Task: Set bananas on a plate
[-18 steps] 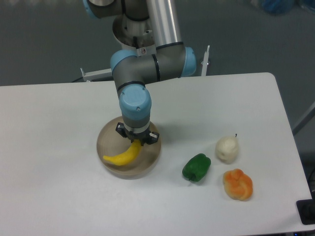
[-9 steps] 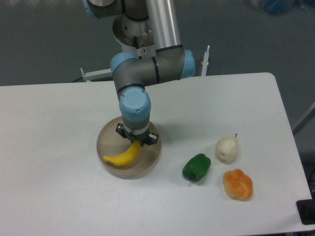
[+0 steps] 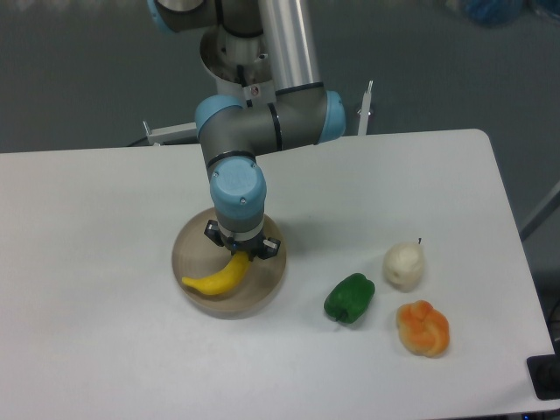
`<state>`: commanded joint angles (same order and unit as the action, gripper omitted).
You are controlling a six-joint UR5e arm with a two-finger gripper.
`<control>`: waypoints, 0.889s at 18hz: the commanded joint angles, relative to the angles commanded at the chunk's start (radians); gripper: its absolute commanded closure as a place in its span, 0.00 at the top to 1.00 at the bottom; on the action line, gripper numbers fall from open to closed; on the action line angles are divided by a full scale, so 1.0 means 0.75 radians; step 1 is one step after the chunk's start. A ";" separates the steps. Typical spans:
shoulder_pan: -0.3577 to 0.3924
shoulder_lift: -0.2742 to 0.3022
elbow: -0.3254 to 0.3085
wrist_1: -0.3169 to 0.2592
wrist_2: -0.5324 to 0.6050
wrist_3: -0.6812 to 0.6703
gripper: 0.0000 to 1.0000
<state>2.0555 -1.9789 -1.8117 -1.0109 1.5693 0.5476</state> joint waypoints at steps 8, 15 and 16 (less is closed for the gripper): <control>0.049 0.043 0.102 0.000 0.026 0.000 1.00; 0.214 0.029 0.311 -0.002 0.074 0.073 1.00; 0.233 0.029 0.327 -0.004 0.074 0.134 1.00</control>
<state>2.2303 -1.9574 -1.5663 -1.0139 1.6245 0.6484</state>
